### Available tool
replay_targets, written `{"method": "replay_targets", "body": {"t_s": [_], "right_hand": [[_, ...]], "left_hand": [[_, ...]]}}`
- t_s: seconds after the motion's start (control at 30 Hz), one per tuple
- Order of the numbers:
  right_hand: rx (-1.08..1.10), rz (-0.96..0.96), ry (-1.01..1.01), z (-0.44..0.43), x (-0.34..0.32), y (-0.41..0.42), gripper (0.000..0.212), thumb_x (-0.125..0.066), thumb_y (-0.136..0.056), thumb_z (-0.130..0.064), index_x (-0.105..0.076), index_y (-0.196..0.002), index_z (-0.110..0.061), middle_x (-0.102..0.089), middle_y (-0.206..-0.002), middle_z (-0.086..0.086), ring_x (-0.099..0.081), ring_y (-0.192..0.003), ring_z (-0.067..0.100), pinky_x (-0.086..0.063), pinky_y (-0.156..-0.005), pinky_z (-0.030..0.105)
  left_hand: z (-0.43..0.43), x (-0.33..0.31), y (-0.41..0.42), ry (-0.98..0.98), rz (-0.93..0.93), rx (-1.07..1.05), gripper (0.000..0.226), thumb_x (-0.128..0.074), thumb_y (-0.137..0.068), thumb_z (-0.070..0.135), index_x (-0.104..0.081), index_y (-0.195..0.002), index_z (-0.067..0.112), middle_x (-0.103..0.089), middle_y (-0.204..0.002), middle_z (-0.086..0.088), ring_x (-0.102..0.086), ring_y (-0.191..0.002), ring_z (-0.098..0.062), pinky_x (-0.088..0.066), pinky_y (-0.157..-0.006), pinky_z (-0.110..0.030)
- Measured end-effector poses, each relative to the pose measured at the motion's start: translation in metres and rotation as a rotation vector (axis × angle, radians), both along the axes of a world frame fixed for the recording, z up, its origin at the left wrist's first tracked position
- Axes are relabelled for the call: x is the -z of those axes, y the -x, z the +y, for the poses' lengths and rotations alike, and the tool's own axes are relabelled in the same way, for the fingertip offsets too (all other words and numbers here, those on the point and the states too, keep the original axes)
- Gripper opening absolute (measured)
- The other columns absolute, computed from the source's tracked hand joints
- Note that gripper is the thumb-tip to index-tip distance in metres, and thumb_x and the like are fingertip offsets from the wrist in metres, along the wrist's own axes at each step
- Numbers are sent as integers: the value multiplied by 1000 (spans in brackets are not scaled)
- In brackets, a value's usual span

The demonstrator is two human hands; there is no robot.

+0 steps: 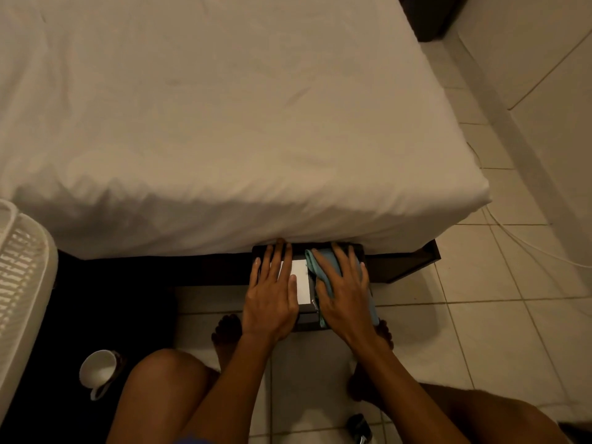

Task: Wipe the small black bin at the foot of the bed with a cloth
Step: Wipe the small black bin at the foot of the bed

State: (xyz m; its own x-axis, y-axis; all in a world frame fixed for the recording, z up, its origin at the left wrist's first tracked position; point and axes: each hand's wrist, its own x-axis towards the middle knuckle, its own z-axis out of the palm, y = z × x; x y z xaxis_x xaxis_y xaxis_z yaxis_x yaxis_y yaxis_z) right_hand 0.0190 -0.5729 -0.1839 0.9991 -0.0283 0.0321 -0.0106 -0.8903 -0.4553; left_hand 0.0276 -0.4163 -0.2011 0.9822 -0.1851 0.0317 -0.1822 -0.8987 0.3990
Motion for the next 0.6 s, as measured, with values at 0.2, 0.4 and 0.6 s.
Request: {"method": "replay_targets", "body": {"t_s": [0.2,0.4,0.6], "right_hand": [[-247,1,7,-13,-2,22,57,-42,-92,-36,-29,-147,-40,-15,-161,-1,2,-150,22,1,-119,48],[-304,36,-40,-26,-2,48,58,-45,-91,-31,-29,-145,-46,-14,-161,-7,0,-150,19,-2,-118,53],[-404,115,4,-46,-10,57,56,-42,-92,-35,-27,-145,-49,-10,-162,-9,6,-149,13,5,-116,46]], "left_hand": [[0,1,0,4,17,-13,60,-15,-104,37,1,-158,19,4,-167,0,6,-153,-13,-5,-125,-39],[1,1,0,12,28,-26,60,-19,-104,35,2,-158,21,6,-167,0,8,-153,-13,-2,-125,-39],[0,-2,0,21,34,-30,60,-22,-104,34,0,-158,21,4,-167,0,6,-153,-13,-4,-126,-40]]}}
